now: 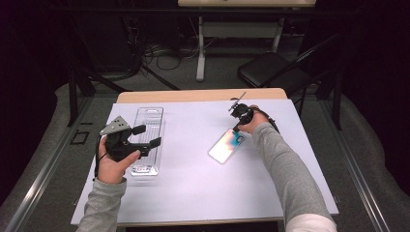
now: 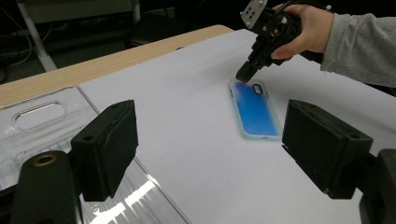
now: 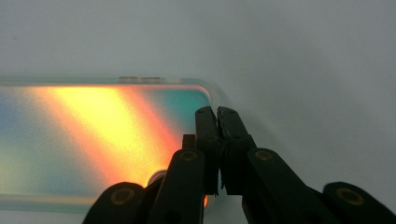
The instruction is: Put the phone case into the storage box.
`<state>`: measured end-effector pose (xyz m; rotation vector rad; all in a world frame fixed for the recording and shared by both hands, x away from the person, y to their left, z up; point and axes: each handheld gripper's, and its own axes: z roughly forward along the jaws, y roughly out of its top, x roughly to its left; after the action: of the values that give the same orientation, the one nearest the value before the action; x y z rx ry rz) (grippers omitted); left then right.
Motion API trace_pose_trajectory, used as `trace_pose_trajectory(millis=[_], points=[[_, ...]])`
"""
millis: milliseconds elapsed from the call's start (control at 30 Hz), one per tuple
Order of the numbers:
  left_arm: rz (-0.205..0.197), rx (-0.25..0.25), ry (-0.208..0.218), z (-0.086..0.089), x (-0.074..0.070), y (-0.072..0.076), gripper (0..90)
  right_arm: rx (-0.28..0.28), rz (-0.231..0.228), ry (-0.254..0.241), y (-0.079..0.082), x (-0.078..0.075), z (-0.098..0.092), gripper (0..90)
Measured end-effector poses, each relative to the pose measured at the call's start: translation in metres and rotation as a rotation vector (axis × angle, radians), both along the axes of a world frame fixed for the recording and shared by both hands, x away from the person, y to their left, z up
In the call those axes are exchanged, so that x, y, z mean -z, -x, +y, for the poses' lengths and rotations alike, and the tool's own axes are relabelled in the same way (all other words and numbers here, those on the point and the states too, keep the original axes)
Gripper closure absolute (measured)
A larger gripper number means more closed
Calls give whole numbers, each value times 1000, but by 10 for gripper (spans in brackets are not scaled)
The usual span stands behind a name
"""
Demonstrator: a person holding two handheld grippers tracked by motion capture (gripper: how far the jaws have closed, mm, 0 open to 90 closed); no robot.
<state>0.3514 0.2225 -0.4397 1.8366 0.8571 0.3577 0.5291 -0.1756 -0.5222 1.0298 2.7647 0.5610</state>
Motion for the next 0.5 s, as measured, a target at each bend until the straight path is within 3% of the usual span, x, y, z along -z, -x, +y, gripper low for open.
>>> trace_pose_trajectory(millis=[500], points=[[-7, 16, 24, -5, 0, 1, 199, -21, -7, -22, 6, -10, 2, 882]])
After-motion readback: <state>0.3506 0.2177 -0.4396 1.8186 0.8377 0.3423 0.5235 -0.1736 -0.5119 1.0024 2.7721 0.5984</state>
